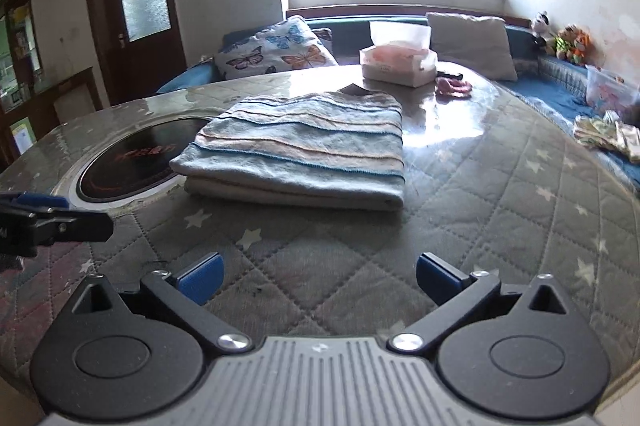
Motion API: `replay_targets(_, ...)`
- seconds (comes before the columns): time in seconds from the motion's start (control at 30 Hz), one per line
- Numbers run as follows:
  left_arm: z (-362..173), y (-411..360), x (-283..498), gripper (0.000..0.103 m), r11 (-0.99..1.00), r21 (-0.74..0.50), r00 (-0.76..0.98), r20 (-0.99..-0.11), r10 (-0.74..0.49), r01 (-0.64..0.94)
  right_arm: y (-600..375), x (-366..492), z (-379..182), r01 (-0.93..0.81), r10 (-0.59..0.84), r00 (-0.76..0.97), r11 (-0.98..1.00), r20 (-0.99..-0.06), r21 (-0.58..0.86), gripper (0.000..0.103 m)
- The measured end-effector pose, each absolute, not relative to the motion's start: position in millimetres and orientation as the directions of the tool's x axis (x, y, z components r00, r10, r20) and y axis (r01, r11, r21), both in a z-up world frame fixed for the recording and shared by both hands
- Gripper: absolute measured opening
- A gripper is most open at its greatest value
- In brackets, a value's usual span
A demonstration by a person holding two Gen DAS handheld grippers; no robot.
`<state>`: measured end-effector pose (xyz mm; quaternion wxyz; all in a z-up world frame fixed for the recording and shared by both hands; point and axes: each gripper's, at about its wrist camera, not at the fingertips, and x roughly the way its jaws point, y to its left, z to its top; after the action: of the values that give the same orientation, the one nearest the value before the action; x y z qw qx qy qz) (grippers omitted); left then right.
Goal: Fold clothes
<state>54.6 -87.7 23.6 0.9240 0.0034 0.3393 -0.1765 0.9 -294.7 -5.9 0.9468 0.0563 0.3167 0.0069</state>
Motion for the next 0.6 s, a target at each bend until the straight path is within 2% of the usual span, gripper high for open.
replay_targets(0.6, 20, -87, 41, 0.103, 0.948, -0.085, 0.717, -0.634, -0.289, 0.307, -282, -9, -11, 0.083, -0.034, 0.768, 0.996, -0.640, 0.046, 0.103)
